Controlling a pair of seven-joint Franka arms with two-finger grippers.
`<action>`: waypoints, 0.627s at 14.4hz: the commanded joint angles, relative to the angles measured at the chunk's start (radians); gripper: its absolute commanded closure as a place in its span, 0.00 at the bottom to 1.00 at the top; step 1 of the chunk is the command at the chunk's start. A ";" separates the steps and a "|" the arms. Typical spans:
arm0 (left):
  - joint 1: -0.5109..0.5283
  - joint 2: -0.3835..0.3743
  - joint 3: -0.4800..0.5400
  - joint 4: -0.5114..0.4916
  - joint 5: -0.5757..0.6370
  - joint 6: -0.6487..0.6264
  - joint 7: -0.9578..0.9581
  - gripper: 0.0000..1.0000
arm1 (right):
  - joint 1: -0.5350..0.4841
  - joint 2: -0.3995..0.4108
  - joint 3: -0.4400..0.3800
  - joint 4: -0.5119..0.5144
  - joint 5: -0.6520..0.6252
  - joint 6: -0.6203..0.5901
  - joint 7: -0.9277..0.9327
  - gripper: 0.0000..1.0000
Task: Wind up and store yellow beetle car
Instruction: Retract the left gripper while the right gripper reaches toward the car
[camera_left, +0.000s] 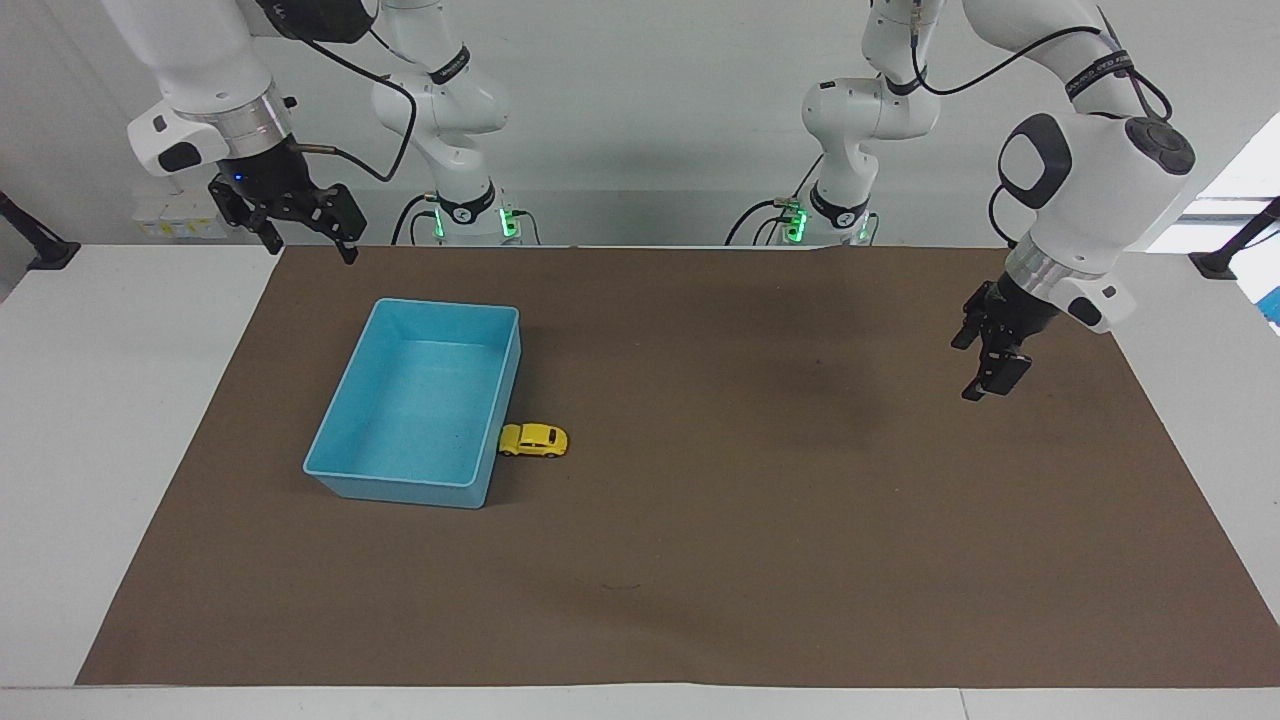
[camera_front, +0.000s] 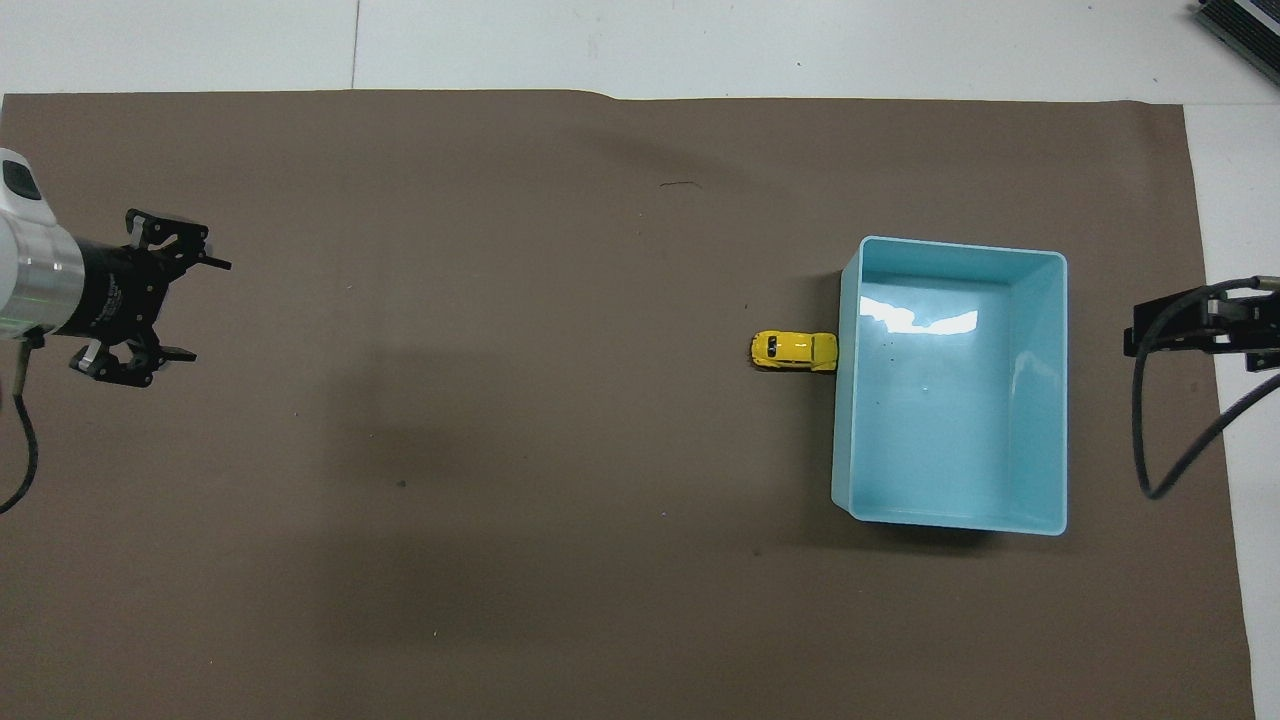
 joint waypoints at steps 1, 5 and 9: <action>0.040 -0.039 -0.013 0.010 0.009 -0.031 0.281 0.00 | -0.005 0.002 0.002 -0.037 0.043 0.044 -0.067 0.00; 0.051 -0.043 -0.016 0.081 0.114 -0.110 0.700 0.00 | 0.036 0.023 0.004 -0.084 0.056 0.126 -0.049 0.00; 0.040 -0.047 -0.027 0.164 0.132 -0.239 0.988 0.00 | 0.107 0.080 0.004 -0.141 0.056 0.246 0.045 0.00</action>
